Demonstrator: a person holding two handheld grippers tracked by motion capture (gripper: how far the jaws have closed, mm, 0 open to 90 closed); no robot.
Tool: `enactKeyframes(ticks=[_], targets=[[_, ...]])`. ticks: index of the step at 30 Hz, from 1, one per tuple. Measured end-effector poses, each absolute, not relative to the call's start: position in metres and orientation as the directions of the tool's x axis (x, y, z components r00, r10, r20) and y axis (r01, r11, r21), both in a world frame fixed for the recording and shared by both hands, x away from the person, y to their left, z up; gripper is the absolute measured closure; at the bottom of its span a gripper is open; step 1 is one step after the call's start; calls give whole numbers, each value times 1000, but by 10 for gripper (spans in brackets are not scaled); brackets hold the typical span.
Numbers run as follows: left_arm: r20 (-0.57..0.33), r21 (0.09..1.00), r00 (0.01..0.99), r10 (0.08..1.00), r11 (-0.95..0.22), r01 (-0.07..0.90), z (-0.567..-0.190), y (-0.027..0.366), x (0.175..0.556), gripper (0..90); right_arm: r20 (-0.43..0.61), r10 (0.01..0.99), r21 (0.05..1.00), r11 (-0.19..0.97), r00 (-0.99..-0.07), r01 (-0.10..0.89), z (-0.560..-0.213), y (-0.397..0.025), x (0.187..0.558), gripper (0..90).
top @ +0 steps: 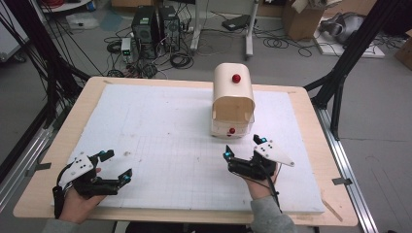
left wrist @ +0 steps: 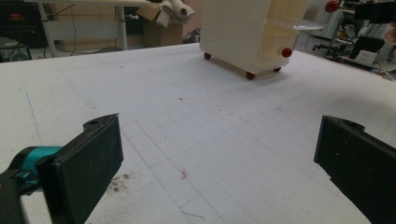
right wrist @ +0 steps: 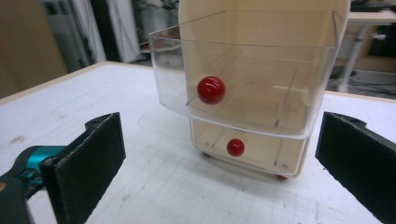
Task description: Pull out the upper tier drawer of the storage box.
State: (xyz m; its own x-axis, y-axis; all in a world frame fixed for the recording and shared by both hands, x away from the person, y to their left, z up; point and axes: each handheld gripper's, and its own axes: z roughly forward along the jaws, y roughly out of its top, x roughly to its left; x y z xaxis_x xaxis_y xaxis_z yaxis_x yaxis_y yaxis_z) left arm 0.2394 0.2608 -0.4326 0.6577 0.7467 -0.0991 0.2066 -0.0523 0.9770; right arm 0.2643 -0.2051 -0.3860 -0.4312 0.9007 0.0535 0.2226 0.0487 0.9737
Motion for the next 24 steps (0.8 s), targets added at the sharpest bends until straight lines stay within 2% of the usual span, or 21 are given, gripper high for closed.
enactKeyframes(ticks=[5, 24], targets=[[-106, 977, 670, 735, -47, 206, -432, 257, 237, 17, 80, 854, 971, 50, -515, 234, -387, -238, 262, 1], [-120, 985, 708, 696, -3, 170, -425, 252, 229, 17, 79, 763, 982, 50, -642, 180, -400, -296, 248, 2]])
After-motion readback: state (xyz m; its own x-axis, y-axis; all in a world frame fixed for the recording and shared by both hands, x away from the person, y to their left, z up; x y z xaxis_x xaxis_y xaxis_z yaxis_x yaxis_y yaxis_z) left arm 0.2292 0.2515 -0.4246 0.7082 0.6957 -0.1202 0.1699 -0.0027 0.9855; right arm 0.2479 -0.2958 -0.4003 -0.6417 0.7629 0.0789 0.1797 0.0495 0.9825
